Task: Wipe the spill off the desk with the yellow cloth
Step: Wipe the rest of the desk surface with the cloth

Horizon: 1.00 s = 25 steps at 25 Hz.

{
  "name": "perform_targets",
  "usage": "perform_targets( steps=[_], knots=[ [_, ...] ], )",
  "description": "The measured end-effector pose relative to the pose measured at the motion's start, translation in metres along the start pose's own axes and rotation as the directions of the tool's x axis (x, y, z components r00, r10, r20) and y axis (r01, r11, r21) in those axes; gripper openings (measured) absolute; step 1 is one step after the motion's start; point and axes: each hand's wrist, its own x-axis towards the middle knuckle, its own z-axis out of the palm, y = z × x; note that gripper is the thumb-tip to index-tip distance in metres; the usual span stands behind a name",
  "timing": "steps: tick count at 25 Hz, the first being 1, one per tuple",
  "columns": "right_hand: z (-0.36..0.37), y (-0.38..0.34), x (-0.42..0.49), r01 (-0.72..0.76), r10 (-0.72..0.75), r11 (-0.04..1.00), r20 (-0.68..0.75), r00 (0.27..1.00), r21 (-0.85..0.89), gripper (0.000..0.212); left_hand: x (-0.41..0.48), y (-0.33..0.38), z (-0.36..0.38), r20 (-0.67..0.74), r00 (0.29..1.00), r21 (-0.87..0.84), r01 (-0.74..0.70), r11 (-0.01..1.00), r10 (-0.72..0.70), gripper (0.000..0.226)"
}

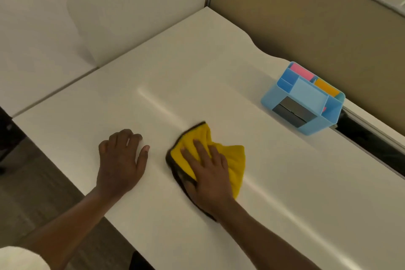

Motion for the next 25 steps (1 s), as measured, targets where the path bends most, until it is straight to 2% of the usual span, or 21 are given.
perform_targets(
  steps=[2, 3, 4, 6, 7, 8, 9, 11, 13, 15, 16, 17, 18, 19, 20, 21, 22, 23, 24, 25],
  knots=[
    [-0.011, 0.043, -0.017, 0.084, -0.084, 0.996, -0.04, 0.996, -0.003, 0.058, 0.002, 0.002, 0.001, 0.025, 1.0, -0.006, 0.01, 1.0, -0.009, 0.036],
    [-0.014, 0.068, -0.005, 0.011, -0.014, 0.999, -0.066, 0.998, -0.043, 0.056, 0.003, 0.002, 0.0, 0.037, 0.999, -0.01, 0.009, 1.0, -0.009, 0.036],
    [-0.018, 0.084, 0.018, -0.142, 0.134, 0.987, -0.097, 0.986, -0.074, 0.055, 0.003, 0.002, 0.0, 0.041, 0.999, -0.004, 0.006, 1.0, -0.005, 0.036],
    [-0.019, 0.084, 0.079, -0.477, 0.467, 0.879, -0.168, 0.868, -0.02, 0.059, 0.001, 0.002, 0.001, 0.038, 0.999, 0.012, -0.002, 1.0, 0.002, 0.035],
    [-0.016, 0.066, 0.101, -0.533, 0.53, 0.846, -0.154, 0.834, 0.028, 0.06, 0.001, 0.002, 0.001, 0.04, 0.999, 0.006, -0.001, 1.0, 0.001, 0.035],
    [-0.01, 0.041, 0.11, -0.498, 0.5, 0.865, -0.15, 0.853, 0.05, 0.061, 0.001, 0.0, 0.001, 0.043, 0.999, -0.004, 0.003, 1.0, -0.003, 0.034],
    [-0.002, 0.012, 0.105, -0.397, 0.397, 0.917, -0.153, 0.905, 0.033, 0.06, 0.001, -0.001, 0.001, 0.042, 0.999, -0.007, 0.006, 1.0, -0.006, 0.034],
    [0.011, -0.029, 0.049, -0.1, 0.101, 0.995, -0.059, 0.993, 0.019, 0.062, 0.001, -0.003, 0.002, 0.03, 1.0, 0.009, -0.004, 1.0, 0.004, 0.034],
    [0.007, -0.024, -0.028, 0.097, -0.099, 0.994, 0.037, 0.994, 0.052, 0.065, 0.0, -0.003, 0.003, 0.017, 1.0, 0.015, -0.013, 1.0, 0.012, 0.033],
    [-0.01, 0.033, -0.07, 0.136, -0.136, 0.991, 0.009, 0.991, -0.007, 0.063, 0.001, -0.003, 0.002, 0.004, 1.0, 0.005, -0.011, 1.0, 0.011, 0.031],
    [-0.018, 0.072, -0.077, 0.058, -0.06, 0.995, -0.02, 0.998, -0.086, 0.06, 0.002, -0.003, 0.002, 0.005, 1.0, 0.002, -0.011, 1.0, 0.011, 0.031],
    [-0.028, 0.109, -0.076, -0.117, 0.11, 0.984, -0.057, 0.992, -0.133, 0.061, 0.003, -0.002, 0.002, 0.011, 1.0, 0.003, -0.012, 1.0, 0.012, 0.03],
    [-0.038, 0.135, -0.067, -0.355, 0.342, 0.926, -0.117, 0.932, -0.127, 0.065, 0.002, -0.002, 0.001, 0.016, 1.0, 0.009, -0.011, 1.0, 0.011, 0.031],
    [-0.041, 0.146, -0.053, -0.584, 0.57, 0.81, -0.178, 0.803, -0.042, 0.069, 0.002, -0.002, 0.001, 0.02, 1.0, 0.018, -0.014, 1.0, 0.014, 0.031],
    [-0.038, 0.137, -0.038, -0.725, 0.714, 0.689, -0.2, 0.671, 0.026, 0.072, 0.001, -0.002, 0.001, 0.023, 1.0, 0.024, -0.018, 1.0, 0.017, 0.032],
    [-0.033, 0.109, -0.027, -0.762, 0.755, 0.646, -0.188, 0.628, 0.049, 0.072, 0.002, -0.002, 0.0, 0.029, 0.999, 0.024, -0.022, 0.999, 0.021, 0.032],
    [-0.022, 0.075, -0.024, -0.708, 0.703, 0.704, -0.19, 0.685, 0.052, 0.07, 0.002, -0.002, 0.0, 0.038, 0.999, 0.019, -0.024, 1.0, 0.023, 0.033],
    [-0.01, 0.041, -0.034, -0.557, 0.551, 0.83, -0.183, 0.814, 0.023, 0.066, 0.002, -0.003, 0.0, 0.042, 0.999, 0.014, -0.024, 1.0, 0.024, 0.033],
    [-0.002, 0.012, -0.055, -0.333, 0.329, 0.943, -0.131, 0.935, -0.009, 0.063, 0.002, -0.003, 0.0, 0.042, 0.999, 0.013, -0.025, 1.0, 0.025, 0.033],
    [0.002, -0.003, -0.083, -0.102, 0.102, 0.995, -0.046, 0.994, -0.017, 0.062, 0.002, -0.004, 0.0, 0.044, 0.999, 0.012, -0.031, 0.999, 0.03, 0.034]
  ],
)
